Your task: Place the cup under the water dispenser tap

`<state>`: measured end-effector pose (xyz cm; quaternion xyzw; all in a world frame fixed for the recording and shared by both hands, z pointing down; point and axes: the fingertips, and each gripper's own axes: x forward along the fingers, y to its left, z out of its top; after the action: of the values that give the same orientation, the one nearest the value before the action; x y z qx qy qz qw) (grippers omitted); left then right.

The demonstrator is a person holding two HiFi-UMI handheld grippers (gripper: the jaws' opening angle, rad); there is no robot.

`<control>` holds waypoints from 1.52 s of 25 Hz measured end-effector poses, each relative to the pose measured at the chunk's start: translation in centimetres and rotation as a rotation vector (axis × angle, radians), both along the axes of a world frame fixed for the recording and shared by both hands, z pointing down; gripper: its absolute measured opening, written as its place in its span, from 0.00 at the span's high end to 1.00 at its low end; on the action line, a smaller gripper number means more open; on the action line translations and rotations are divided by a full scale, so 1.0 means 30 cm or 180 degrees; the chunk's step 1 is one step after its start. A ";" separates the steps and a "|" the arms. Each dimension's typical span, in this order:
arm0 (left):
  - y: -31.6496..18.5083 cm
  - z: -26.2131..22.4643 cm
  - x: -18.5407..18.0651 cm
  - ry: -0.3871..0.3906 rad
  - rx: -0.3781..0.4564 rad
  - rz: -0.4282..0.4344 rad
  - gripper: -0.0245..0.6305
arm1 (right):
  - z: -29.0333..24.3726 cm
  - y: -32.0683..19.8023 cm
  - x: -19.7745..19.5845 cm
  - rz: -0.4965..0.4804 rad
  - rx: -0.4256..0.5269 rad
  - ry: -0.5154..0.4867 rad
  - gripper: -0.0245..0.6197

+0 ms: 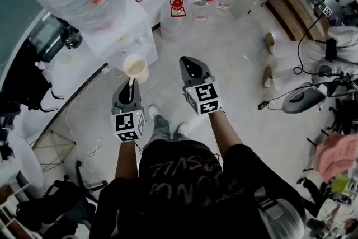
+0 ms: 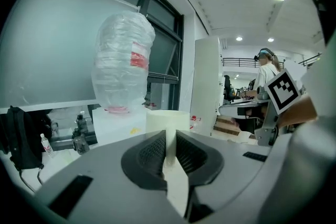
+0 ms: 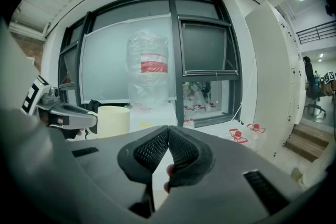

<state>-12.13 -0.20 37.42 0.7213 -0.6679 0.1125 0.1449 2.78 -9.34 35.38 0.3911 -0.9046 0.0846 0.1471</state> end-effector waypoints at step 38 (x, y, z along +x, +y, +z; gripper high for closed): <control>-0.220 0.333 0.010 0.0193 0.0024 -0.0473 0.89 | 0.356 -0.333 -0.073 -0.0375 -0.0321 0.0017 0.94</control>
<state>-11.82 -6.80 47.40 0.6733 -0.7153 0.0771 0.1703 0.60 -19.32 46.05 0.3295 -0.9202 0.1203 0.1738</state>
